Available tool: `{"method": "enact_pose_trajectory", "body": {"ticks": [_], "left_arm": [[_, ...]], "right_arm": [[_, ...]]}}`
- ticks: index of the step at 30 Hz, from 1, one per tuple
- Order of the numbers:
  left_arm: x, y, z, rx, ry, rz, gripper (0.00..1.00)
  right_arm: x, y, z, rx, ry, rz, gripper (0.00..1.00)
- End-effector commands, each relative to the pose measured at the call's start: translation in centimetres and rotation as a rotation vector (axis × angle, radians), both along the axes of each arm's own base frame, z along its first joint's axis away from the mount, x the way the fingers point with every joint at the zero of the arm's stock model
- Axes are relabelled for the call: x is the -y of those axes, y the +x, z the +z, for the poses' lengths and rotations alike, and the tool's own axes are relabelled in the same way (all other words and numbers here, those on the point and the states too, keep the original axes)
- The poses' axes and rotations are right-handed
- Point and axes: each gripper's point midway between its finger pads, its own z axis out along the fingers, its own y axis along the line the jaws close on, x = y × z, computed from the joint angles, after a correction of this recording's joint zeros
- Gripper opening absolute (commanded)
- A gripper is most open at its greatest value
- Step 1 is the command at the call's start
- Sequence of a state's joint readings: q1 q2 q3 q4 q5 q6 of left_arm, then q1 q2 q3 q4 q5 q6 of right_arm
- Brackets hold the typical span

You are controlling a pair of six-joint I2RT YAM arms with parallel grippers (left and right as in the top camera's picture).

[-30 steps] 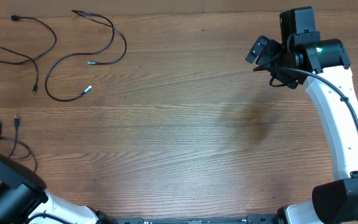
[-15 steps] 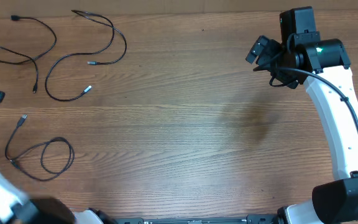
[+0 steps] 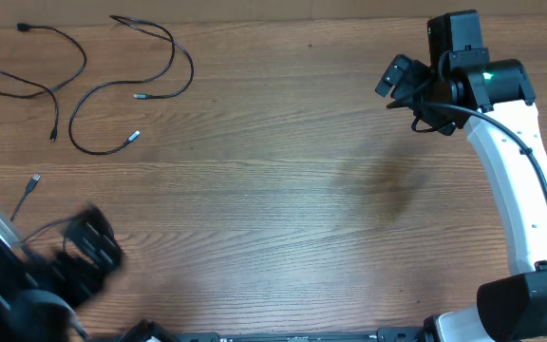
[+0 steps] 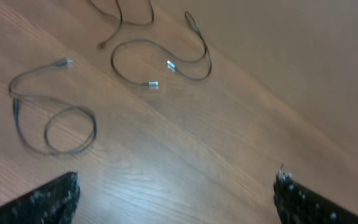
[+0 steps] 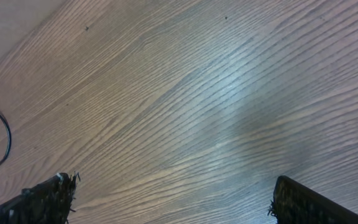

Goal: Untangle cables

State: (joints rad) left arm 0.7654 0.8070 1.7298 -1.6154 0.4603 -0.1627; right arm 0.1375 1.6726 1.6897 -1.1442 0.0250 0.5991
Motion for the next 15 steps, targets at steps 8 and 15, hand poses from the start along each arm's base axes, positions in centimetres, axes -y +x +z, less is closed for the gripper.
{"method": "enact_pose_trajectory", "body": {"ticks": [8, 15], "left_arm": [[3.4, -6.4, -0.4, 0.057, 0.221, 0.053, 1.00], [5.3, -8.9, -0.6, 0.151, 0.310, -0.120, 1.00]], "right_arm": [[0.0, 0.3, 1.9, 0.055, 0.010, -0.003, 1.00], [0.0, 0.3, 1.9, 0.055, 0.010, -0.003, 1.00]]}}
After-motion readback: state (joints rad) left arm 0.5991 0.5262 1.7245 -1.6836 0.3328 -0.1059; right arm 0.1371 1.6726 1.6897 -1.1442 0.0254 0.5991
